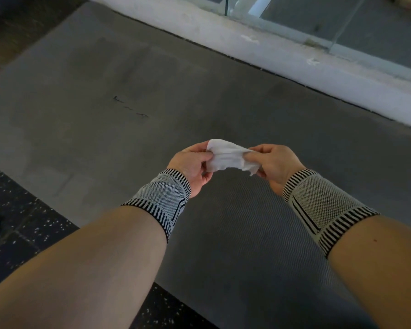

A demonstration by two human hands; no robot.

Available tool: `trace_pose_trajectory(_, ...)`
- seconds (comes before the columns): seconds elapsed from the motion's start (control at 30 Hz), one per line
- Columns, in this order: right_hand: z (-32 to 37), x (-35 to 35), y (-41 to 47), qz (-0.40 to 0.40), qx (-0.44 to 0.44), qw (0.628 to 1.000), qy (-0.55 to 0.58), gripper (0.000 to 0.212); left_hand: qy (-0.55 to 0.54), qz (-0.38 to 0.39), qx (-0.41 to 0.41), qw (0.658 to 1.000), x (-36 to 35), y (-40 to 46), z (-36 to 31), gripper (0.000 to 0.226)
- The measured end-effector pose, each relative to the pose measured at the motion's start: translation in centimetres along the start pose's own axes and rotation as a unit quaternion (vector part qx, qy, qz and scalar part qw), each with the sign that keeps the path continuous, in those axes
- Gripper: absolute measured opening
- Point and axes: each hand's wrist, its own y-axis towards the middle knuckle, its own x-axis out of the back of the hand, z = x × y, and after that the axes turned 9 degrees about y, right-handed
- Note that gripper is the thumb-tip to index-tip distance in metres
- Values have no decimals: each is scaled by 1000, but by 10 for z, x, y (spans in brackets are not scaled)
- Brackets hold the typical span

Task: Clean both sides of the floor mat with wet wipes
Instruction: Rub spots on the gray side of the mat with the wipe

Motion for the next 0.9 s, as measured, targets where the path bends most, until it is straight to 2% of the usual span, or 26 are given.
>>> trace_pose_trajectory(0.07, 3, -3, -1, -49, 20, 999, 6, 6, 116, -98, -46, 987, -2, 7, 0, 15)
trace_pose_trajectory(0.13, 4, -5, -3, -107, 90, 987, -77, 6, 198, -198, -105, 954, -1, 10, 0, 11)
trace_pose_trajectory(0.17, 3, -7, -3, -128, 138, 972, -143, 5, 196, -199, -115, 953, -2, 10, 0, 13)
trace_pose_trajectory(0.23, 0, -9, -6, -132, 230, 929, -259, 3, 156, -120, -83, 977, -7, 6, 0, 19)
trace_pose_trajectory(0.33, -9, -16, -11, -72, 340, 877, -332, 10, 170, -7, -13, 985, -21, 2, 1, 28)
trace_pose_trajectory(0.47, -18, -26, -24, -18, 433, 827, -357, 17, 131, -16, 7, 991, -24, 4, -1, 7)
trace_pose_trajectory(0.57, -21, -21, -28, -9, 461, 809, -365, 22, 103, -23, 11, 994, -17, 6, -1, 6)
trace_pose_trajectory(0.67, -23, -19, -33, 20, 456, 816, -354, 13, 102, -44, 15, 994, -12, 9, 2, 3)
trace_pose_trajectory(0.7, -23, -21, -33, 37, 421, 838, -346, 13, 99, -45, 20, 994, -10, 10, 2, 3)
trace_pose_trajectory(0.8, -12, -23, -22, 42, 250, 931, -261, 19, 87, -5, 34, 996, -8, 5, 3, 6)
trace_pose_trajectory(0.83, -8, -21, -16, 32, 209, 951, -226, 16, 79, 17, 39, 996, -8, 3, 4, 9)
trace_pose_trajectory(0.9, -2, -18, -8, 3, 175, 962, -209, 6, 67, 76, 48, 994, -7, -2, 4, 16)
